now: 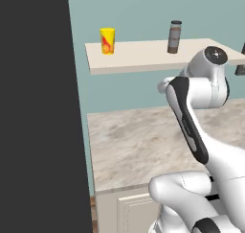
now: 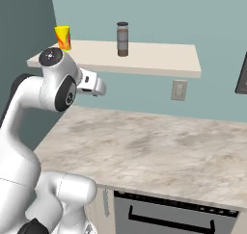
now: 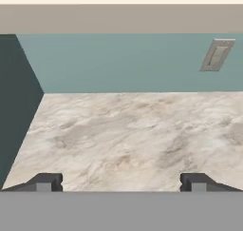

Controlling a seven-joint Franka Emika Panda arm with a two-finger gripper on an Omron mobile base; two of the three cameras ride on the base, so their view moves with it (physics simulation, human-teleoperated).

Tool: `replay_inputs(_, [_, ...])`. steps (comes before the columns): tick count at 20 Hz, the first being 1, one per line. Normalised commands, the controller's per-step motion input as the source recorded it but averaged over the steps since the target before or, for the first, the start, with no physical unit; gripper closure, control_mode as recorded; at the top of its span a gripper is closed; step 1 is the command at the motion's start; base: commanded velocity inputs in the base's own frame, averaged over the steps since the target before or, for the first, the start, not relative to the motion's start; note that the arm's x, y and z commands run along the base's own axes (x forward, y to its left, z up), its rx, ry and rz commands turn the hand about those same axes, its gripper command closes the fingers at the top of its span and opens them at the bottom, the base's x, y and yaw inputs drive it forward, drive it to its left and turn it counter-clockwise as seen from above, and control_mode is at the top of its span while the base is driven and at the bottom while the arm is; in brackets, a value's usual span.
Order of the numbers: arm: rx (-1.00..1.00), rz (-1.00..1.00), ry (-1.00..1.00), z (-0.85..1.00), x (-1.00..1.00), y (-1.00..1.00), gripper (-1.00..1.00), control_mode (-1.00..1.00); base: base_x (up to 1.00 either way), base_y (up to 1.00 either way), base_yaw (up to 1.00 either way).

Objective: Take the cinnamon bottle from the cabinet and place it on the dining table, next to the plate with the cupcake. Then take the chocolate from the dining counter and place it on the cupcake plate.

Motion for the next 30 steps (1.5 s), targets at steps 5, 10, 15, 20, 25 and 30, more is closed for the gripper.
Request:
replay_inputs(5, [0.00, -0.03, 0.05, 0.55, 0.00, -0.22, -1.00, -1.00, 0.00, 0.00, 0.00])
replay_inputs(10, [-0.04, 0.02, -0.30, 0.29, 0.04, -0.28, -1.00, -1.00, 0.00, 0.00, 0.00])
replay_inputs(15, [-0.16, 0.00, -0.12, 0.07, 0.41, -0.07, -1.00, -1.00, 0.00, 0.00, 0.00])
replay_inputs(20, [0.00, 0.00, 0.03, 0.35, 0.48, -0.11, -1.00, -1.00, 0.00, 0.00, 0.00])
replay_inputs(25, [0.08, 0.00, 0.00, 0.33, 0.41, -0.18, -1.00, -1.00, 0.00, 0.00, 0.00])
replay_inputs(30, [0.05, 0.00, 0.00, 0.04, 0.51, -0.09, -1.00, -1.00, 0.00, 0.00, 0.00])
